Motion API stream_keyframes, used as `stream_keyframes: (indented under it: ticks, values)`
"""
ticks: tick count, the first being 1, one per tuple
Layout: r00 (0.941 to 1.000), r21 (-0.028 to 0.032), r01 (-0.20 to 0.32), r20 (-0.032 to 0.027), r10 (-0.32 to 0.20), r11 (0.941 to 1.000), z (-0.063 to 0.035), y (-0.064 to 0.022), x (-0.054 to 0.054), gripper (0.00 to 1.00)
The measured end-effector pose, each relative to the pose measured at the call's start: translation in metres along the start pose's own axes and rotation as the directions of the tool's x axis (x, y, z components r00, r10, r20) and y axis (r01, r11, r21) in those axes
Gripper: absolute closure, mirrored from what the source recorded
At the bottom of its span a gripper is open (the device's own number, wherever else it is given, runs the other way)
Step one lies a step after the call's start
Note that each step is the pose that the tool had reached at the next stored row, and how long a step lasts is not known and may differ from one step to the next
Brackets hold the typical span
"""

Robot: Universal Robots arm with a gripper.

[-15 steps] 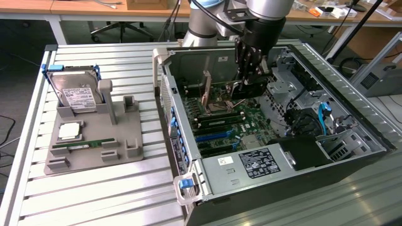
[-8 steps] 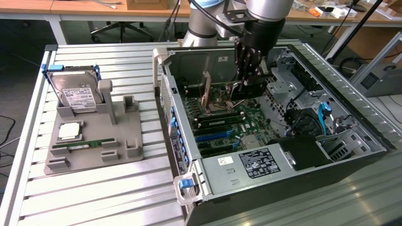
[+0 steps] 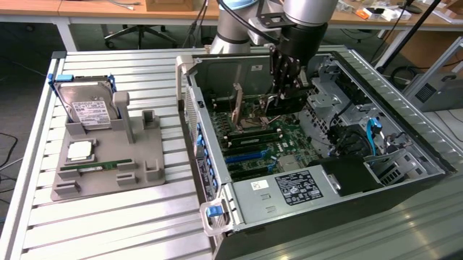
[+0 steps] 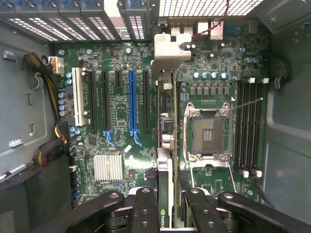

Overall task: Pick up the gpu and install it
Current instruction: 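Insert the gpu into the slot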

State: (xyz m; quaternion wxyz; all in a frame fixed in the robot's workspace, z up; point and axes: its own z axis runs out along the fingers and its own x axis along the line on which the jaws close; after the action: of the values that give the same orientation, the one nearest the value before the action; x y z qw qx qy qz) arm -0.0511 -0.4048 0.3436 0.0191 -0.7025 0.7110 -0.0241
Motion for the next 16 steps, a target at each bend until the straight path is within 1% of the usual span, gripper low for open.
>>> stream_keyframes:
  ticks: [16]
  values:
    - [1.0000,0.0000,0.000,0.0000,0.000,1.0000,0.0049,0.0010,0.0004,0.73]
